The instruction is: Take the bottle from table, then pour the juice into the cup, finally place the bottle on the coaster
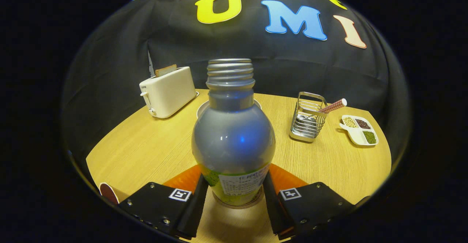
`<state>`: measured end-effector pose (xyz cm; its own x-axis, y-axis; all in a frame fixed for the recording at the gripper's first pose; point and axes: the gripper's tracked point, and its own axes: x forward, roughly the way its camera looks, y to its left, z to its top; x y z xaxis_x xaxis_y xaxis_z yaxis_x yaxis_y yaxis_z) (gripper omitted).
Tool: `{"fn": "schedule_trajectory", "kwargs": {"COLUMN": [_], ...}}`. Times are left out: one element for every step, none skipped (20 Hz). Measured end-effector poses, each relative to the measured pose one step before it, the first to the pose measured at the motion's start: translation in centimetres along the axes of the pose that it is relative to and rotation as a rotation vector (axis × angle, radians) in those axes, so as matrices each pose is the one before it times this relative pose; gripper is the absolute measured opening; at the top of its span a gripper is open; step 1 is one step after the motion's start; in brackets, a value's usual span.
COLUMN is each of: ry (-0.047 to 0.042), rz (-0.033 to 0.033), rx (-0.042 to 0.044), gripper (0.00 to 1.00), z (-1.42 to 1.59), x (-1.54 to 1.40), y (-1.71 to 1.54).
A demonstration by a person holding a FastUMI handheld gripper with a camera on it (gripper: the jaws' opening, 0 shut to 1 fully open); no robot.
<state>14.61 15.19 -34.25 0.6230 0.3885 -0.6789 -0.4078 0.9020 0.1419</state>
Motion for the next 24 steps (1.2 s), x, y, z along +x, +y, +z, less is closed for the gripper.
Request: {"fn": "schedule_trajectory", "kwargs": {"ry": [-0.00636, -0.00677, -0.00658, 0.00036, 0.00540, 0.00139, 0.00058, -0.00101, -0.00252, 0.00048, 0.00158, 0.00282, 0.00557, -0.00354, -0.00820, -0.00905, -0.00910, -0.01109, -0.01283, -0.01477, -0.01637, -0.01975, -0.02027, -0.02071], "rz": [-0.00052, -0.00160, -0.00340, -0.00148, -0.00466, -0.00765, -0.00447, 0.00058, 0.00142, 0.00072, 0.00024, 0.00003, -0.00227, -0.00490, -0.01250, -0.00784, -0.00243, -0.00205, -0.00434, -0.00274, -0.00136, 0.00134, -0.00394, -0.00113], "rx": [-0.00183, -0.00399, -0.00062, 0.00123, 0.00095, -0.00017, 0.00110, 0.00217, 0.00390, 0.00465, 0.00421, 0.00483, 0.00206, -0.00119, -0.00340, 0.00238, 0.00639, 0.00800, 0.00756, 0.00796, 0.00887, 0.00521, 0.00302, 0.00062], "gripper": [0.73, 0.73, 0.75, 0.76, 0.75, 0.77, 0.77, 0.78, 0.79, 0.80, 0.80, 0.80, 0.80, 0.80, 0.82, 1.00, 0.98, 0.99, 0.99, 0.98, 0.98, 0.98, 0.98, 0.98], "z": [0.127, 0.049, 0.109, -0.125, -0.175, -0.173, -0.112, -0.194, -0.040, -0.081, 0.001, -0.027, -0.097, 0.060, 0.365, 0.139, 0.458, 0.512, 0.507, 0.550, 0.675, 0.705, 0.717, 0.706], "x": [0.239, 0.136, 0.206, 0.215, 0.161, 0.046, -0.012, 0.061, -0.012, -0.022, -0.097, -0.011, -0.087, -0.213, -0.175, -0.313, -0.371, -0.563, -0.626, -0.728, -0.894, -1.023, -0.994, -1.088], "y": [0.058, 0.017, -0.004, 0.077, -0.016, -0.171, -0.108, 0.020, -0.017, 0.017, -0.041, 0.070, 0.057, -0.057, -0.161, 0.038, 0.112, 0.102, 0.032, 0.092, 0.108, 0.267, 0.160, 0.234]}}
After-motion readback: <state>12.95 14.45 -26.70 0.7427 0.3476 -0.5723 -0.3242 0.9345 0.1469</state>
